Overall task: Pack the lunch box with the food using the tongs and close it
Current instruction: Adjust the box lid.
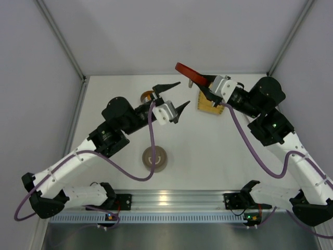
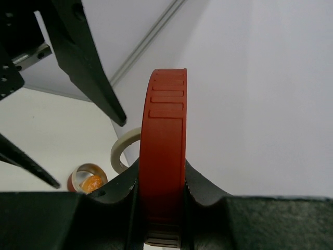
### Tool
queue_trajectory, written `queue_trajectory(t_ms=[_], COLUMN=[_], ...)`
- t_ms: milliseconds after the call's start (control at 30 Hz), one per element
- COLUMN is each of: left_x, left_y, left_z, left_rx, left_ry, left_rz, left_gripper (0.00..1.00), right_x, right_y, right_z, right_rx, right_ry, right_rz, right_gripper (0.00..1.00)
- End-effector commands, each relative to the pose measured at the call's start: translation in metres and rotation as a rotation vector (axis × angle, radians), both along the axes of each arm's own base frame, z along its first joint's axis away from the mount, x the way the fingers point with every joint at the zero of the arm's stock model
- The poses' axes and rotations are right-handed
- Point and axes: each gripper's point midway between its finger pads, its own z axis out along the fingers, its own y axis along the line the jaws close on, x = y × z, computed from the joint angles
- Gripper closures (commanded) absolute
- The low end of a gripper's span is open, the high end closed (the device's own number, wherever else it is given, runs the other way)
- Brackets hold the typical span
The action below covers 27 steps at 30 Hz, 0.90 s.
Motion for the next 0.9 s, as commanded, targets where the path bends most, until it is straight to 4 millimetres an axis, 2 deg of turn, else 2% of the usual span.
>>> queue_trajectory(t_ms=[0, 267, 733, 867], left_x=[0.028, 0.042, 0.041, 0.040], left_y=[0.003, -0.007, -0.009, -0.009], left_z=[0.029, 0.044, 0.060, 0.059], left_rx=[-0.171, -0.234, -0.276, -0.268], left_ry=[0.143, 0.126, 0.134, 0.140], left_rz=[0.122, 0.139, 0.124, 0.119], left_gripper=[0.32, 0.33, 0.39, 0.47], right_x=[-0.010, -0.012, -0.009, -0.007], right_y=[-0.005, -0.006, -0.007, -0.006], right_z=[0.044, 0.048, 0.031, 0.026], right_rx=[0.128, 0.144, 0.115, 0.098], right_ry=[-0.054, -0.042, -0.045, -0.043], right_rz=[0.002, 0.005, -0.021, -0.027], right_gripper=[1.00, 1.00, 1.00, 1.00])
